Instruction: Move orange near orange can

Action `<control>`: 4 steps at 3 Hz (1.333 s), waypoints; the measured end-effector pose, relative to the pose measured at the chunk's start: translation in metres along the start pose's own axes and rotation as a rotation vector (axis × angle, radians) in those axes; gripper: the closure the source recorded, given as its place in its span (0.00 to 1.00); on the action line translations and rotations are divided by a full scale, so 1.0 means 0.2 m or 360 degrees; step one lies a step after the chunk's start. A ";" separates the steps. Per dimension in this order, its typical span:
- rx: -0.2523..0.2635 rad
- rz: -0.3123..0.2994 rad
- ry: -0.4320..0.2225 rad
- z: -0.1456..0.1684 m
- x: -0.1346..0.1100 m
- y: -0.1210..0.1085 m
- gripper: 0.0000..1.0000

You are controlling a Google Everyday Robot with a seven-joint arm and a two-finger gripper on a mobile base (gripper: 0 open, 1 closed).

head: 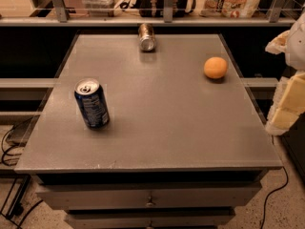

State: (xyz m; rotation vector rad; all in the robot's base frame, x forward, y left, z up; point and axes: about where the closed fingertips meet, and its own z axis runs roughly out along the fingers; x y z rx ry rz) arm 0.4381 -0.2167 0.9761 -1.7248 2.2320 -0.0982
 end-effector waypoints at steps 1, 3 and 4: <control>0.0000 0.0000 0.0000 0.00 0.00 0.00 0.00; 0.0105 0.0229 -0.0081 0.03 -0.01 -0.12 0.00; 0.0181 0.0475 -0.0251 0.13 -0.02 -0.32 0.00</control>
Offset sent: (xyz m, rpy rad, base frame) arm 0.0063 -0.0023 0.0007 -0.0021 -0.0153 -0.0648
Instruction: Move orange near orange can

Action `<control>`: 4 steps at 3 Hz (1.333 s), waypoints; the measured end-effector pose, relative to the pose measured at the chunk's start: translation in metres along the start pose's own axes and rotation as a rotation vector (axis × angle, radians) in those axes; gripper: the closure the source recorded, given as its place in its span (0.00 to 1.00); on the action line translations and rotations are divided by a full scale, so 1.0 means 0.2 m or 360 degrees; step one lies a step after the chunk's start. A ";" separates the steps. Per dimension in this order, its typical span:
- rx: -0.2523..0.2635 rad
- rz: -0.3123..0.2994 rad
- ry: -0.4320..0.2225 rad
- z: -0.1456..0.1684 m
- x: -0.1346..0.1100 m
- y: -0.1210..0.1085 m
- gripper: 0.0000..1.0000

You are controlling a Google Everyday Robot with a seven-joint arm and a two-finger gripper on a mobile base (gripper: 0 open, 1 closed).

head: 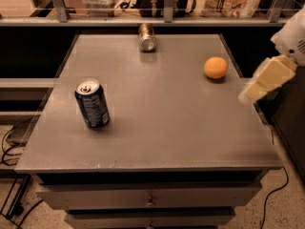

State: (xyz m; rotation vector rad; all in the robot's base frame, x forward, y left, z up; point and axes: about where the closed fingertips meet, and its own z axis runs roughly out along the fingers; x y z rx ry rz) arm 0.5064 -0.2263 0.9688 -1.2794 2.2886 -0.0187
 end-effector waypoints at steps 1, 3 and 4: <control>-0.0003 0.0123 -0.0130 0.15 -0.09 -0.14 0.00; -0.0076 0.0090 -0.0154 0.31 -0.23 -0.16 0.00; -0.0076 0.0165 -0.0201 0.34 -0.24 -0.15 0.00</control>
Offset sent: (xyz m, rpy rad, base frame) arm 0.1024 0.0654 -0.0417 0.1405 0.0408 0.0462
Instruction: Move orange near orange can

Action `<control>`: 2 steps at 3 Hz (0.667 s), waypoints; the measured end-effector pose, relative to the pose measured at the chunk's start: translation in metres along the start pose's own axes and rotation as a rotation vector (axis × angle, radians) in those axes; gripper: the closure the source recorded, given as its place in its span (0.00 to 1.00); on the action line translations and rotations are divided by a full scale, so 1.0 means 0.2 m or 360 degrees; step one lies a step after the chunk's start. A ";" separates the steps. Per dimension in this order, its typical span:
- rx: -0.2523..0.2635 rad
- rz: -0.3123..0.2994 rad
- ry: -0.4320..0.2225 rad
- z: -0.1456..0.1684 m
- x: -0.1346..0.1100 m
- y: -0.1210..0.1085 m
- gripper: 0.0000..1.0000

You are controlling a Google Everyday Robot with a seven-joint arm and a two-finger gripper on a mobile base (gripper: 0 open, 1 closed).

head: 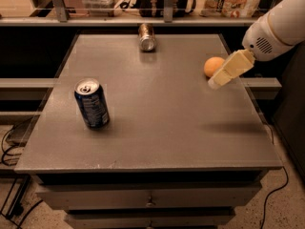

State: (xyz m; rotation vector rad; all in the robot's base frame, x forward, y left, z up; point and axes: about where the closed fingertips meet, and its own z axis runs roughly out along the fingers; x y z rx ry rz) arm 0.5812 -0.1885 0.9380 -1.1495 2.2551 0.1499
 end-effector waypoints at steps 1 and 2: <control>-0.0027 0.0085 -0.0100 0.08 -0.04 -0.02 0.00; -0.0088 0.0166 -0.0166 0.21 -0.05 -0.06 0.00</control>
Offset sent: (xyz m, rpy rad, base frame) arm 0.0568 0.0171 -0.0484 0.2429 0.0345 -0.0595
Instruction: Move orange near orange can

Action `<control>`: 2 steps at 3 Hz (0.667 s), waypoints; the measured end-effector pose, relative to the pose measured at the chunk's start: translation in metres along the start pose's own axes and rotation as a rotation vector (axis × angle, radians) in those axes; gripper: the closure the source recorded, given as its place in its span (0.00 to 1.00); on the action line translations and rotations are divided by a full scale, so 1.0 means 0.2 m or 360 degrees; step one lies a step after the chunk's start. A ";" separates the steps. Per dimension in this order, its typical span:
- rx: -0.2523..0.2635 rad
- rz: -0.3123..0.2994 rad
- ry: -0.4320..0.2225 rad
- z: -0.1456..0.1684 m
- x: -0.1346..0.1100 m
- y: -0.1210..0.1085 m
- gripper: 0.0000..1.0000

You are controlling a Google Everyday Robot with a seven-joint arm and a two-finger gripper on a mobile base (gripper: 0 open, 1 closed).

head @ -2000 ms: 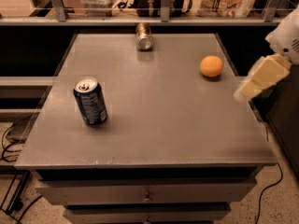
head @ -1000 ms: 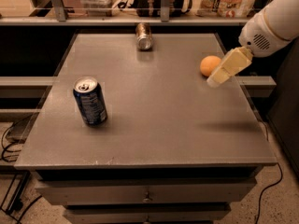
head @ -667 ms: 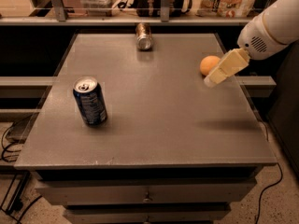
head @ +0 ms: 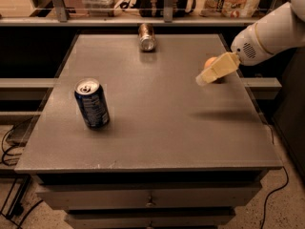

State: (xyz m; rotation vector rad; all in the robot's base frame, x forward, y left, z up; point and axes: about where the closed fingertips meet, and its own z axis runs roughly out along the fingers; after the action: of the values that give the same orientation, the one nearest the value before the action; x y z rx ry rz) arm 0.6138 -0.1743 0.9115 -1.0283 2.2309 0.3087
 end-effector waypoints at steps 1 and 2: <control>-0.0049 0.0076 -0.0039 0.12 0.02 -0.04 0.00; -0.0071 0.0133 -0.0052 0.22 0.04 -0.08 0.00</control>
Offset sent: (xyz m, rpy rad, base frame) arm 0.0436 0.0023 -0.0574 0.1176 0.0606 -0.0628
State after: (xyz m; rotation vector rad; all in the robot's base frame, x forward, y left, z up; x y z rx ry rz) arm 0.6421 -0.1688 0.8731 -0.9481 2.2502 0.4105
